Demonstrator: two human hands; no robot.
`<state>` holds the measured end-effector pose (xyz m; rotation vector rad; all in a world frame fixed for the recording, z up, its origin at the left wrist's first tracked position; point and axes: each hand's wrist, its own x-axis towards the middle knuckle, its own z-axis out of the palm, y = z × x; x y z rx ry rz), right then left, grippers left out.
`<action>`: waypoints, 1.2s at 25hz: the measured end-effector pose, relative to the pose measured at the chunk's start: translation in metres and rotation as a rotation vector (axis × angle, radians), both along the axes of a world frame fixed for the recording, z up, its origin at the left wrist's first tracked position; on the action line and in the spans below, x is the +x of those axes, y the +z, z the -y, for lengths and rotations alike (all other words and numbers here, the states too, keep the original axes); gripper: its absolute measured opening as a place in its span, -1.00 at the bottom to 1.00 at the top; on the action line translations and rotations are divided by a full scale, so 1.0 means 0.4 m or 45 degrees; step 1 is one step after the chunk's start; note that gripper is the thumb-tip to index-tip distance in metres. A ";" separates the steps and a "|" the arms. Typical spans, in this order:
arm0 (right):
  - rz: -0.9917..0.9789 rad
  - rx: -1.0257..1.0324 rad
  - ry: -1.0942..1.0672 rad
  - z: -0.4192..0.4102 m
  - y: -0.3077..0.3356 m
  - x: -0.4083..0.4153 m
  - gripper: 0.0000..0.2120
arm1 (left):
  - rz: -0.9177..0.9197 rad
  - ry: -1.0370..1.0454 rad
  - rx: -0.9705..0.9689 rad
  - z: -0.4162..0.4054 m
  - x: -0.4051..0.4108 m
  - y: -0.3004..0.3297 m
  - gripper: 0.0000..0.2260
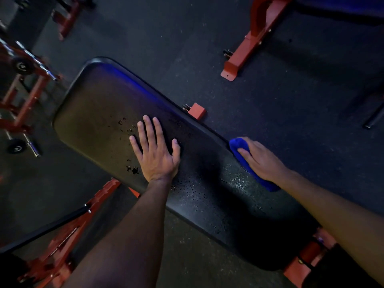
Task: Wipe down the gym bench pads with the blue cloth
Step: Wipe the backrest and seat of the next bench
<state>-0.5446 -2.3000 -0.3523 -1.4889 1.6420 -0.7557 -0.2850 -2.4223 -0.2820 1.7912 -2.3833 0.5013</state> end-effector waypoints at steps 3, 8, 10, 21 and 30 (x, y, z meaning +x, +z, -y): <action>-0.009 0.066 -0.041 -0.066 0.012 -0.074 -0.66 | -0.024 0.001 0.075 0.001 -0.001 0.022 -0.32; 0.024 0.040 -0.293 -0.217 -0.007 -0.207 -0.67 | -0.153 0.073 0.165 -0.094 -0.081 0.013 -0.34; 0.076 0.138 -0.302 -0.266 -0.053 -0.228 -0.65 | -0.162 0.081 0.175 -0.215 -0.153 -0.058 -0.34; 0.117 0.377 -0.244 -0.124 -0.064 -0.032 -0.55 | -0.070 0.116 0.100 -0.262 -0.170 -0.153 -0.29; 0.142 0.818 -0.563 -0.457 -0.220 -0.140 -0.44 | -0.100 0.104 0.100 -0.262 -0.173 -0.150 -0.29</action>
